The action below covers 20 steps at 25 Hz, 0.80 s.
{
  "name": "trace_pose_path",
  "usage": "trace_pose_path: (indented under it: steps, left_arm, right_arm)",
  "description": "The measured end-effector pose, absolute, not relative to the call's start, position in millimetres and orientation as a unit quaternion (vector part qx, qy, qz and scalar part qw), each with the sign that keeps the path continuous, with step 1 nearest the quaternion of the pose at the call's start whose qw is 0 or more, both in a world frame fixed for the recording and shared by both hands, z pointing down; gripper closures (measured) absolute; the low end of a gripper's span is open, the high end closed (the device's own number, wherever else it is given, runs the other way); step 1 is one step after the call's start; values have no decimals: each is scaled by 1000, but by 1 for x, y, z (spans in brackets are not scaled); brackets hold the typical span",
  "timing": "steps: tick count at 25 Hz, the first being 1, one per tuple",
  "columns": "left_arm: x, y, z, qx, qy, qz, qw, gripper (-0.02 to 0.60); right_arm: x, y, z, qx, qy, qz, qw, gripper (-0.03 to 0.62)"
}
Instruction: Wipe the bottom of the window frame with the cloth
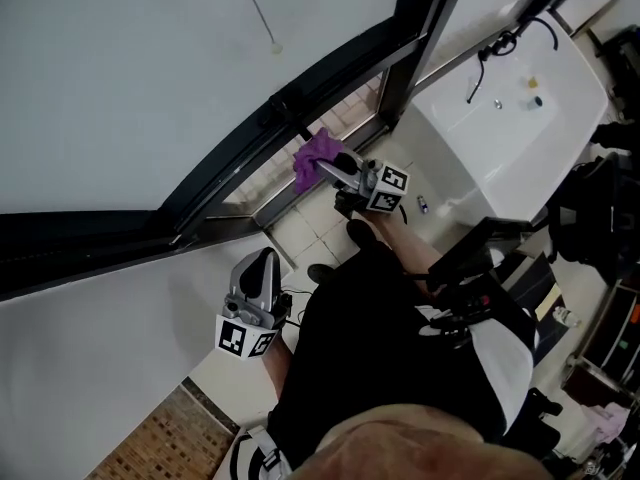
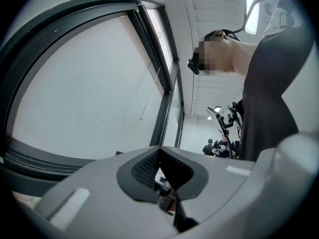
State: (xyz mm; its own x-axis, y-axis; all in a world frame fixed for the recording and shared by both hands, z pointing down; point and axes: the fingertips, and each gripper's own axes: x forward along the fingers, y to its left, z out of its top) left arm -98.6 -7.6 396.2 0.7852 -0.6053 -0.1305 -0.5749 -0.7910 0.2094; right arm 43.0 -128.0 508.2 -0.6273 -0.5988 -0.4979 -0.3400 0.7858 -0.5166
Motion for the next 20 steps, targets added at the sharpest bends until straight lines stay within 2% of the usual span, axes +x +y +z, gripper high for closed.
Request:
trace_pose_path:
  steps: [2, 4, 8, 11, 13, 16, 20]
  left_arm:
    - [-95, -12, 399, 942, -309, -95, 85, 581]
    - [-93, -15, 402, 943, -307, -94, 89, 581]
    - [-84, -13, 400, 944, -305, -93, 85, 581]
    - [-84, -11, 398, 940, -318, -94, 77, 581]
    - [-87, -9, 397, 936, -332, -95, 73, 581]
    - [-92, -9, 396, 929, -351, -97, 70, 581]
    - [-87, -12, 398, 924, -363, -99, 69, 581]
  right_arm:
    - [66, -106, 494, -273, 888, -164, 333, 522]
    - [89, -125, 480, -326, 888, -138, 294, 522]
    - [84, -220, 458, -385, 910, -84, 126, 522]
    - [60, -281, 478, -392, 916, -89, -9, 520]
    - [41, -297, 495, -372, 920, -102, -69, 520]
    - [29, -297, 502, -350, 926, -105, -94, 522]
    - [32, -277, 494, -285, 949, -119, -62, 523]
